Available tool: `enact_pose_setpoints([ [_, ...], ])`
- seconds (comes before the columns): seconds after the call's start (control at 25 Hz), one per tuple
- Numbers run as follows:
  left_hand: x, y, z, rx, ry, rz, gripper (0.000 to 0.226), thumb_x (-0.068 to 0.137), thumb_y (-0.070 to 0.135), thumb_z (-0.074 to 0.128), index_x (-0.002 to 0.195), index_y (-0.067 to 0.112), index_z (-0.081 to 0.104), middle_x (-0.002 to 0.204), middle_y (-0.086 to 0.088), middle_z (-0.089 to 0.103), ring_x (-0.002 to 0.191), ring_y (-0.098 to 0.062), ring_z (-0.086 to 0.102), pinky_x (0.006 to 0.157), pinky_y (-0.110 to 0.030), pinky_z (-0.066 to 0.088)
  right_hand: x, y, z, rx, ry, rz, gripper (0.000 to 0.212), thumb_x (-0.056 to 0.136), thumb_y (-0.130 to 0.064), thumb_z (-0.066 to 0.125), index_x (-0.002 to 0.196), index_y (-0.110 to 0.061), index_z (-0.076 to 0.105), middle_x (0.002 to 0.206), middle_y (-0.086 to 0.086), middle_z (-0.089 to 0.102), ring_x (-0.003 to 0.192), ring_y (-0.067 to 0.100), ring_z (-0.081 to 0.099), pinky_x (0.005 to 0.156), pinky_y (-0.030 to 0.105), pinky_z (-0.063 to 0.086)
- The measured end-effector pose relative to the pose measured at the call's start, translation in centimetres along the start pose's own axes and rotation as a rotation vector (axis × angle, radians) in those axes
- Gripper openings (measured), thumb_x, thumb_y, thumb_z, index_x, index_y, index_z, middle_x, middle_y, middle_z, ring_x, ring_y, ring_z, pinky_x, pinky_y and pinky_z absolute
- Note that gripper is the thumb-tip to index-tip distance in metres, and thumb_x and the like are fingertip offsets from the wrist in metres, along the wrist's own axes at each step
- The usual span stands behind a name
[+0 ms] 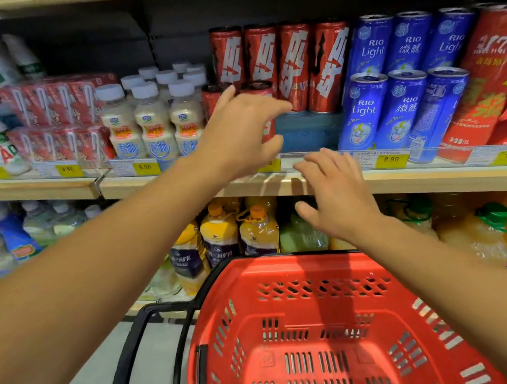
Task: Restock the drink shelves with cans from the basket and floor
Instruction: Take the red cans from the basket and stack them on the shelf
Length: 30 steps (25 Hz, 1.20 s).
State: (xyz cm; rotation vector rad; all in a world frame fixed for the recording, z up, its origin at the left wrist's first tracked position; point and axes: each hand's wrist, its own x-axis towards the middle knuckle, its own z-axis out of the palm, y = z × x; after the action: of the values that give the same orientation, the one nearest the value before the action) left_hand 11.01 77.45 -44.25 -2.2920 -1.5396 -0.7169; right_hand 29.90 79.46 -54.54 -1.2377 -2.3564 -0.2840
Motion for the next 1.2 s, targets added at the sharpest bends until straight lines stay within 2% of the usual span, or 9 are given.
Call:
enact_pose_setpoints([
  [0.08, -2.9, 0.8, 1.5, -0.071, 0.01, 0.009, 0.047, 0.083, 0.03, 0.061, 0.128, 0.019, 0.063, 0.128, -0.001, 0.065, 0.122, -0.023, 0.056, 0.113, -0.05, 0.024, -2.5, -0.7, 0.2, 0.013, 0.007, -0.062, 0.062, 0.07, -0.039, 0.064, 0.125, -0.01, 0.057, 0.131, 0.013, 0.052, 0.125, 0.037, 0.044, 0.107, 0.052, 0.033],
  [0.24, -9.6, 2.6, 5.8, -0.201, -0.066, -0.006, 0.048, 0.074, 0.029, 0.062, 0.119, 0.012, 0.069, 0.116, -0.008, 0.071, 0.108, -0.026, 0.064, 0.096, -0.035, 0.042, -8.0, -1.7, 2.2, 0.08, -0.14, -0.059, 0.061, 0.07, -0.037, 0.07, 0.124, -0.011, 0.058, 0.13, 0.013, 0.054, 0.122, 0.036, 0.049, 0.106, 0.045, 0.038],
  [0.44, -18.3, 4.7, 11.4, -0.287, -0.282, -0.092, 0.047, 0.076, 0.034, 0.06, 0.117, 0.014, 0.068, 0.113, -0.007, 0.071, 0.105, -0.029, 0.065, 0.093, -0.039, 0.05, -15.2, -2.0, 4.9, 0.166, -0.405, 0.015, 0.068, 0.073, -0.043, 0.062, 0.131, -0.008, 0.055, 0.133, 0.014, 0.052, 0.124, 0.035, 0.048, 0.108, 0.042, 0.037],
  [0.6, -23.0, 6.2, 15.1, -0.265, -0.69, -0.133, 0.061, 0.079, 0.045, 0.061, 0.135, 0.021, 0.054, 0.13, -0.004, 0.061, 0.119, -0.028, 0.056, 0.097, -0.042, 0.046, -18.7, -1.9, 6.1, 0.17, -0.574, 0.083, 0.072, 0.077, -0.042, 0.069, 0.139, -0.011, 0.048, 0.142, 0.012, 0.045, 0.133, 0.034, 0.039, 0.113, 0.039, 0.03],
  [0.68, -24.3, 7.3, 16.9, -0.187, -0.917, -0.111, 0.069, 0.078, 0.049, 0.066, 0.139, 0.023, 0.047, 0.131, -0.004, 0.057, 0.12, -0.029, 0.054, 0.095, -0.043, 0.048, -20.0, -1.8, 6.9, 0.157, -0.659, 0.111, 0.077, 0.078, -0.042, 0.07, 0.144, -0.014, 0.042, 0.148, 0.01, 0.038, 0.138, 0.031, 0.032, 0.115, 0.036, 0.025],
  [0.8, -25.3, 8.7, 19.0, -0.07, -1.124, -0.045, 0.076, 0.075, 0.053, 0.073, 0.137, 0.021, 0.043, 0.127, -0.007, 0.059, 0.116, -0.03, 0.057, 0.087, -0.04, 0.052, -20.7, -2.0, 7.5, 0.186, -0.721, 0.157, 0.081, 0.078, -0.044, 0.071, 0.146, -0.017, 0.037, 0.152, 0.008, 0.033, 0.139, 0.03, 0.027, 0.116, 0.038, 0.026],
  [0.92, -25.6, 10.1, 20.5, 0.047, -1.22, 0.05, 0.082, 0.073, 0.054, 0.077, 0.138, 0.019, 0.042, 0.123, -0.009, 0.062, 0.113, -0.031, 0.059, 0.075, -0.033, 0.046, -19.9, -1.7, 7.8, 0.258, -0.757, 0.196, 0.081, 0.078, -0.044, 0.072, 0.146, -0.017, 0.037, 0.151, 0.006, 0.031, 0.137, 0.031, 0.028, 0.113, 0.04, 0.029],
  [1.04, -24.9, 10.9, 22.1, 0.129, -1.324, 0.078, 0.082, 0.07, 0.057, 0.078, 0.135, 0.019, 0.045, 0.122, -0.007, 0.063, 0.111, -0.029, 0.061, 0.075, -0.033, 0.046, -19.5, -1.0, 8.0, 0.3, -0.782, 0.242, 0.079, 0.078, -0.045, 0.072, 0.145, -0.02, 0.037, 0.152, 0.002, 0.028, 0.138, 0.029, 0.025, 0.112, 0.04, 0.029],
  [1.2, -25.0, 11.5, 23.8, 0.091, -1.312, 0.05, 0.056, 0.069, 0.046, 0.079, 0.115, 0.022, 0.059, 0.11, -0.006, 0.067, 0.099, -0.029, 0.065, 0.077, -0.037, 0.056, -19.1, 0.0, 8.2, 0.323, -0.771, 0.254, 0.074, 0.078, -0.045, 0.071, 0.142, -0.022, 0.042, 0.15, -0.001, 0.029, 0.135, 0.027, 0.027, 0.111, 0.042, 0.032],
])
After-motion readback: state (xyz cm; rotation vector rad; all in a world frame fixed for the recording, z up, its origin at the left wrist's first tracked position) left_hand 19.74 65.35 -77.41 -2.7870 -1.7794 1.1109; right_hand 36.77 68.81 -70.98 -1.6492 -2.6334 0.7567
